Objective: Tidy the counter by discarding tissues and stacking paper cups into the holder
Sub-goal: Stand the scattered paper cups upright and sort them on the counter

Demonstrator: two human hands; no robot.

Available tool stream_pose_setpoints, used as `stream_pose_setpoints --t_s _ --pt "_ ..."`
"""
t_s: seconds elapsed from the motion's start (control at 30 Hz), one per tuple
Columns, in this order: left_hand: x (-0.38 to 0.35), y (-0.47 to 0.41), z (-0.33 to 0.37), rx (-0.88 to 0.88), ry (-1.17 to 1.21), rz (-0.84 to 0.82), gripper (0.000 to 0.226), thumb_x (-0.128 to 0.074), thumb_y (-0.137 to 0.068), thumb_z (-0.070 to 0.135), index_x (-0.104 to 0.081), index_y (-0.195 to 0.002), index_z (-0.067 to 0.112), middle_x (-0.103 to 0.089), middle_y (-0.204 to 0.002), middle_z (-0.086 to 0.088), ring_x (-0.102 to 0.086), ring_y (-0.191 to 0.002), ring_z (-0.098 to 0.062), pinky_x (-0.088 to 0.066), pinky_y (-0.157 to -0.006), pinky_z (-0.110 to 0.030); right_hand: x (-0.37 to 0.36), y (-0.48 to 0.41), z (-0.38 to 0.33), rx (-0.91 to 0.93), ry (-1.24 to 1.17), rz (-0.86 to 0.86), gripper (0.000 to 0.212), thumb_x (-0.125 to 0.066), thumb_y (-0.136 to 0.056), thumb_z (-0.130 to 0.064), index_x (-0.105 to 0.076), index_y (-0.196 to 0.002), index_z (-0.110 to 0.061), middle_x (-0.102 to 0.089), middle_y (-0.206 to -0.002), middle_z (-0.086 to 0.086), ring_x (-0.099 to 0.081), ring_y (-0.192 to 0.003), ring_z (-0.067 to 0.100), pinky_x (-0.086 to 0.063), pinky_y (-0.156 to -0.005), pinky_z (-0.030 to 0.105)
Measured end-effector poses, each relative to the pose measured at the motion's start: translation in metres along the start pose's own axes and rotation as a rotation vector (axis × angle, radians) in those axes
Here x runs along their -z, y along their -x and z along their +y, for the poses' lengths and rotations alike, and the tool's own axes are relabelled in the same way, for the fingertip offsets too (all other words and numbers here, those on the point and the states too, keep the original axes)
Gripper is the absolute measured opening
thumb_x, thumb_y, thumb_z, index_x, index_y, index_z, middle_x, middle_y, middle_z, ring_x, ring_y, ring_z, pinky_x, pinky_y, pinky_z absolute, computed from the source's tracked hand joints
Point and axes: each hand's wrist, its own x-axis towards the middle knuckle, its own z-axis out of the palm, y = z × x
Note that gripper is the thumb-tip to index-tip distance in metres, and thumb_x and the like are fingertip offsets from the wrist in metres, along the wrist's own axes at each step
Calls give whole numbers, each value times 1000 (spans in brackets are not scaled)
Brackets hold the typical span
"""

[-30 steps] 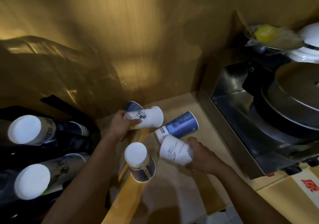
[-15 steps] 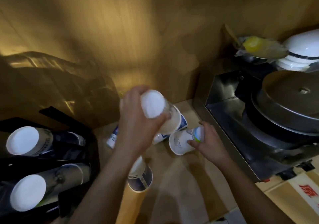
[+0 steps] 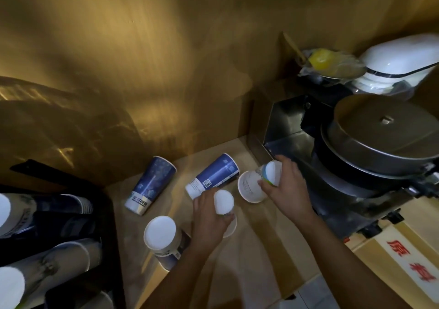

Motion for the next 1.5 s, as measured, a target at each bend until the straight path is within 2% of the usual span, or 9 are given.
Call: stream_pose_setpoints --t_s 0.27,0.47,0.63,0.8,0.9,1.0,1.17,1.3,1.5 --pt "-11 -16 -14 133 176 -24 76 -87 -56 19 -46 -119 26 -51 -124 -1 -48 -117 -20 -45 -102 -47 32 -2 -37 202 -203 141 58 -71 -72 -33 -40 -121 -29 -42 -118 -3 -47 -111 23 -46 -89 56" --pt "-11 -16 -20 144 251 -26 72 -86 -52 28 -52 -116 24 -62 -119 -3 -57 -112 -23 -49 -95 -51 36 9 -62 399 -194 14 57 -72 -73 -35 -46 -122 -21 -46 -116 -2 -47 -108 14 -48 -88 43" --pt "-9 -17 -21 119 302 -10 83 -86 -46 36 -54 -122 24 -66 -121 -2 -61 -113 -21 -51 -92 -49 4 15 -60 430 -143 -118 58 -75 -73 -24 -48 -123 -14 -44 -115 -5 -49 -110 20 -45 -93 40" --pt "-14 -9 -38 176 158 -9 80 -80 -46 41 -56 -122 29 -66 -120 3 -61 -113 -15 -51 -93 -42 -26 11 -43 441 -102 -223 60 -74 -73 -26 -46 -124 -14 -48 -118 1 -46 -110 20 -40 -92 33" --pt "-24 -6 -49 274 48 -67 71 -82 -59 32 -52 -123 20 -59 -124 -4 -52 -119 -22 -42 -103 -37 -46 10 -29 470 24 -322 62 -74 -71 -24 -47 -124 -9 -52 -121 13 -48 -110 28 -37 -92 32" --pt "-33 -5 -56 295 3 -100 71 -79 -64 32 -48 -126 18 -55 -128 -6 -49 -120 -24 -41 -104 -38 -64 14 -19 437 83 -432 64 -70 -73 -26 -43 -129 -12 -49 -128 10 -44 -116 27 -35 -94 29" --pt "-35 -11 -54 304 -73 -71 65 -74 -62 44 -53 -120 25 -60 -120 -1 -56 -113 -21 -46 -97 -38 -72 8 -18 415 62 -417 64 -71 -71 -28 -44 -127 -13 -52 -122 10 -47 -110 26 -39 -89 31" --pt "-34 -13 -48 318 -89 -70 68 -74 -64 41 -52 -123 17 -60 -123 -6 -55 -112 -24 -46 -96 -38 -73 8 -16 433 88 -424 66 -69 -72 -30 -42 -130 -14 -49 -126 10 -45 -113 26 -39 -92 34" --pt "-7 -31 -29 441 -245 -295 59 -70 -73 33 -43 -122 14 -59 -126 -10 -56 -114 -29 -47 -94 -38 -70 3 -15 449 117 -471 66 -64 -77 -41 -35 -133 -21 -48 -125 4 -45 -110 20 -40 -88 30"
